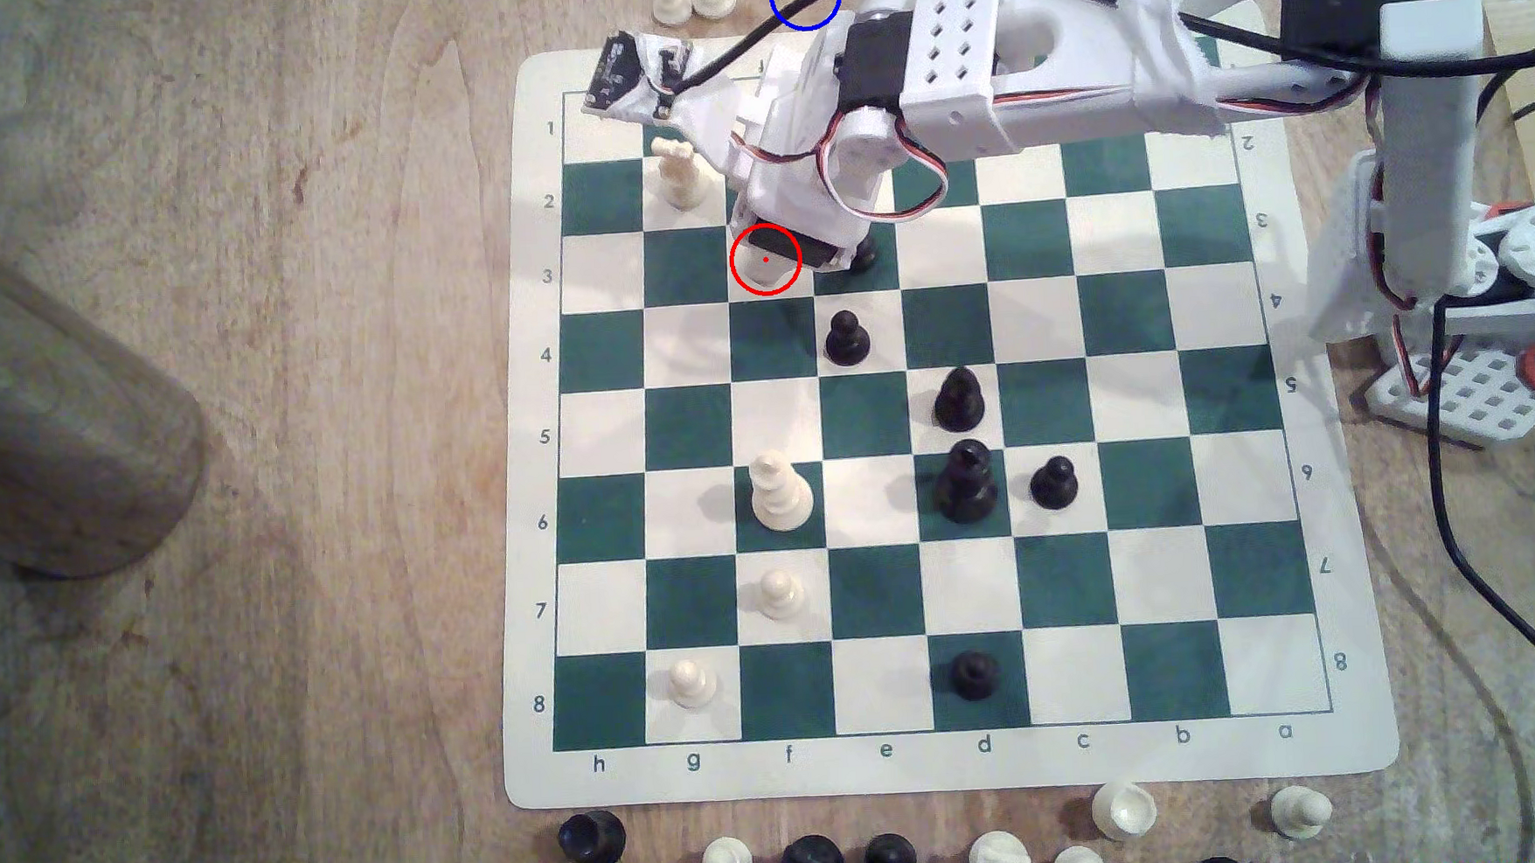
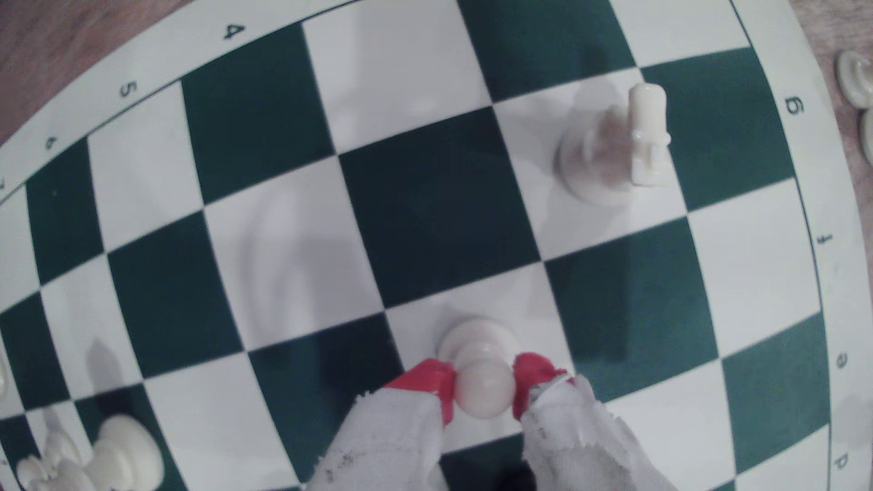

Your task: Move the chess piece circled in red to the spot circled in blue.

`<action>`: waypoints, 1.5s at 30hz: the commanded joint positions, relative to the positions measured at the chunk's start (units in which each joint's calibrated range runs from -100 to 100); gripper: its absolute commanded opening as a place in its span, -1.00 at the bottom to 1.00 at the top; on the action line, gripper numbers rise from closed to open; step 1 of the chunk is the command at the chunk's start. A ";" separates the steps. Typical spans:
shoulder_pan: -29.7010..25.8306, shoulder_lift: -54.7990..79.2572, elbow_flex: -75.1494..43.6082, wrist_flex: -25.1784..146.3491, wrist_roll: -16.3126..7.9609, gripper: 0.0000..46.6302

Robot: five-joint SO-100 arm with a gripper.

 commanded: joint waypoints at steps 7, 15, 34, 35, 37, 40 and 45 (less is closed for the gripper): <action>0.13 -15.51 -5.17 9.47 -1.76 -0.99; 7.79 -22.98 -7.26 14.22 -1.47 -0.99; 20.46 -1.76 -23.67 11.76 -0.05 -0.99; 20.62 -0.99 -23.67 11.27 0.00 -0.99; 20.85 0.45 -23.67 10.45 0.20 -0.99; 21.48 3.59 -23.76 8.41 0.34 -0.99; 21.95 7.50 -23.94 5.13 0.59 -0.99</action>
